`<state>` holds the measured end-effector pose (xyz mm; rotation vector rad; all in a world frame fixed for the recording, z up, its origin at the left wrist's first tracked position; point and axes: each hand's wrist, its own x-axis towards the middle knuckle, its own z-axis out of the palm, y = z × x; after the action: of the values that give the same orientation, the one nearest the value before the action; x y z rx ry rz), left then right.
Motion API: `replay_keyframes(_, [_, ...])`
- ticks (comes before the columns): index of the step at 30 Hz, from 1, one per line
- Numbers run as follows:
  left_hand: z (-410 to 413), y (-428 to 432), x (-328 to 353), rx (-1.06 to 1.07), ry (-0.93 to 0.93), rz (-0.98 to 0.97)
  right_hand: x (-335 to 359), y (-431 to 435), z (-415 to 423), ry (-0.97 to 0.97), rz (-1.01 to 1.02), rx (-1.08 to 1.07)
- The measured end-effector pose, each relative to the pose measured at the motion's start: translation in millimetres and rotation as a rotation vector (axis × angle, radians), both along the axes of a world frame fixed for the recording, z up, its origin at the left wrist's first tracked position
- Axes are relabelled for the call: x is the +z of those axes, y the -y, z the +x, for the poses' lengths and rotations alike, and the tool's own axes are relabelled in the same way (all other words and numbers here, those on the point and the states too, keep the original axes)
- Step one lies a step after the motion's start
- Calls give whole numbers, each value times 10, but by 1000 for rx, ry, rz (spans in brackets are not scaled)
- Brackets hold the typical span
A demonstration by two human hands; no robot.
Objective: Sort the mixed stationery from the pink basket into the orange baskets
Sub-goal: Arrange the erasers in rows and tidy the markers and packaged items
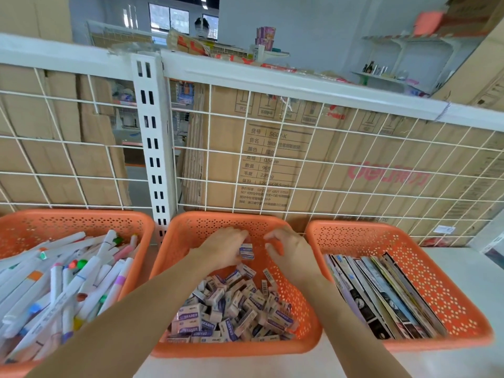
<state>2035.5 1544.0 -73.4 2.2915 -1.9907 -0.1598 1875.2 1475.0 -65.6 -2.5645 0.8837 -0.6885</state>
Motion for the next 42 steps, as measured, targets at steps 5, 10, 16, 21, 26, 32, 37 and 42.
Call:
replay_keyframes(5, [95,0,-165,3,-67,53,-30,-2,7,-5,14,30])
replay_keyframes(10, [106,1,-186,-14,-25,36,-53,10,11,0,6,36])
replay_keyframes(16, [94,-4,-158,-28,-44,-9,-71,22,12,-12,18,31])
replay_keyframes(21, [87,13,-182,-21,-50,4,-90,24,18,-26,16,20])
replay_keyframes(26, [108,27,-203,-31,35,54,-94,33,16,-40,16,21])
replay_keyframes(32, [122,11,-157,-48,12,82,-82,19,11,-38,1,30])
replay_keyframes(37, [100,-36,-47,-110,20,43,-61,12,8,-51,-28,34])
replay_keyframes(42, [2,-65,-20,-245,28,144,-53,-2,7,-65,-37,33])
